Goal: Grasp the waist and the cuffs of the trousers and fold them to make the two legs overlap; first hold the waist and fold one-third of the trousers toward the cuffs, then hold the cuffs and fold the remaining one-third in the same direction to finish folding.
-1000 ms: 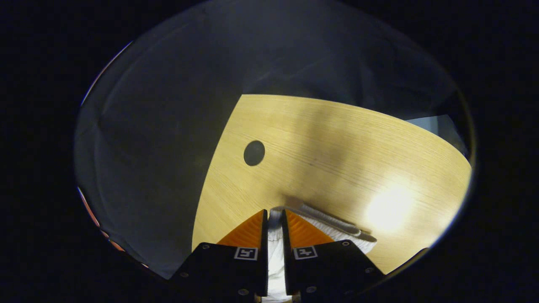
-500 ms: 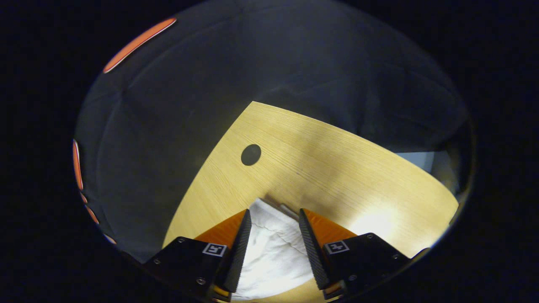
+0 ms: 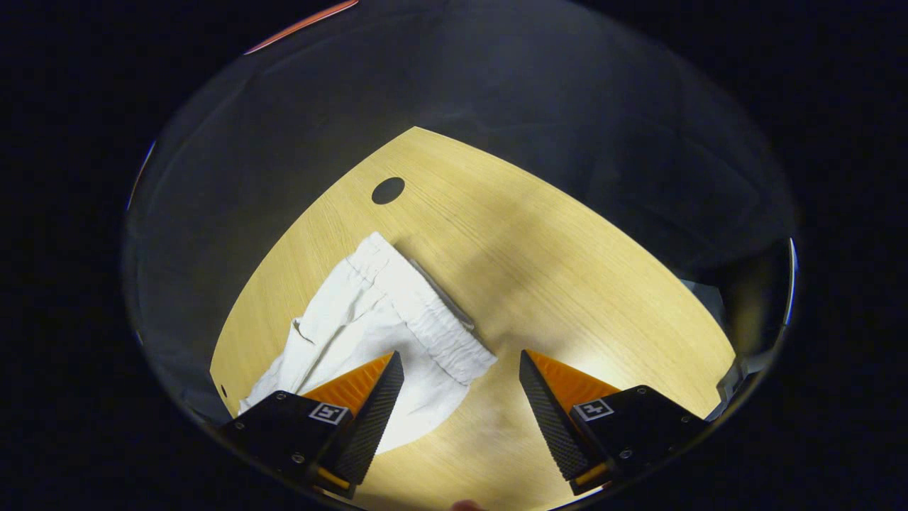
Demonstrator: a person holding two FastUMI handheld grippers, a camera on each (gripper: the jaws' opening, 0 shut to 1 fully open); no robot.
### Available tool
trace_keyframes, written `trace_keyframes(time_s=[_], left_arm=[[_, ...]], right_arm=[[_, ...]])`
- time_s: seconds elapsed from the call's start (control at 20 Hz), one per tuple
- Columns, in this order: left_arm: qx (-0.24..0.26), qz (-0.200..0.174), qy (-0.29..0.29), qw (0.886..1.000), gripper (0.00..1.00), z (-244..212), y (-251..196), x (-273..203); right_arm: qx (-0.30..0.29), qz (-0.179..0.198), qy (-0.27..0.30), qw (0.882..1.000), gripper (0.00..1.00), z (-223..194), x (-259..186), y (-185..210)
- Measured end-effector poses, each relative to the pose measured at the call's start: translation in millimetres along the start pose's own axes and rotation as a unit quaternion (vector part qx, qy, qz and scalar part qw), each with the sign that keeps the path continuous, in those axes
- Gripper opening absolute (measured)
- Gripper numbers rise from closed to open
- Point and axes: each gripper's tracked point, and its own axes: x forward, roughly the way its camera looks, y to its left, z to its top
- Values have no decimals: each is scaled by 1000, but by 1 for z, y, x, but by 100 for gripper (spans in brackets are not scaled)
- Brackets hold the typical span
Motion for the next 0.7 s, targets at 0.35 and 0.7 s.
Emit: trace_keyframes(time_s=[0.35,0.7], left_arm=[[31,6,-28,999,100,-29,-29,-38],[70,51,-44,995,100,-62,-44,-51]], right_arm=[[42,-5,10,999,99,-12,35,8],[83,-16,-9,996,62,0,38,4]])
